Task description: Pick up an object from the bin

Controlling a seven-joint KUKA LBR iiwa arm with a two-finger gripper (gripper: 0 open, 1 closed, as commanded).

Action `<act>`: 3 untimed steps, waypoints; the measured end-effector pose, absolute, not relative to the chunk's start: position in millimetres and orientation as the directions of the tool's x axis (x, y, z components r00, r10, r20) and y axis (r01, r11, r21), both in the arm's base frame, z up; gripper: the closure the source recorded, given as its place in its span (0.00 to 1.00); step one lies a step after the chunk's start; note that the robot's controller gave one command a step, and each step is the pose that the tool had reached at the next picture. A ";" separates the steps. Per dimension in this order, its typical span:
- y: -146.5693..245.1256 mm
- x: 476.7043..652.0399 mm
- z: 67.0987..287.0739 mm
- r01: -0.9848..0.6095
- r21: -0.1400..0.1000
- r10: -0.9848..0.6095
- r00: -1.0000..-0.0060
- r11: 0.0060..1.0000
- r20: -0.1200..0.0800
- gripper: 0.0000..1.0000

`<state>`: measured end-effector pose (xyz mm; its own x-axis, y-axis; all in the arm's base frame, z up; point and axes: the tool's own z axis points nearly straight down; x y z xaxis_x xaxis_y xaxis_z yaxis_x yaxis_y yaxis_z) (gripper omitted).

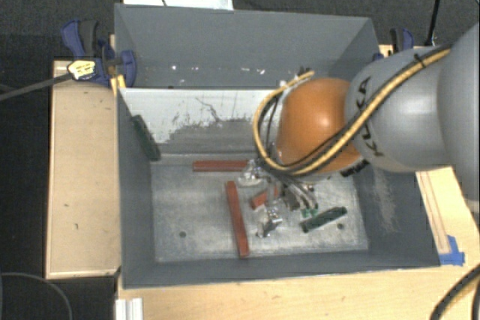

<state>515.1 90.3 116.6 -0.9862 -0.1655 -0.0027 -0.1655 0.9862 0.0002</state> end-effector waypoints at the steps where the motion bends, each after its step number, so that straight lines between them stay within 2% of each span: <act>1: 39.4 522.9 83.0 -0.041 0.000 -0.041 -0.999 0.999 0.000 1.00; 2: 39.4 522.9 83.0 -0.041 0.000 -0.041 -0.999 0.999 0.000 1.00; 3: 42.5 510.9 98.6 -0.106 0.000 -0.106 -0.994 0.994 0.006 1.00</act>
Offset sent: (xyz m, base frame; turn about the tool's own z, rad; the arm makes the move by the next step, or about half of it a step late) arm 0.0000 0.0000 0.0000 0.0000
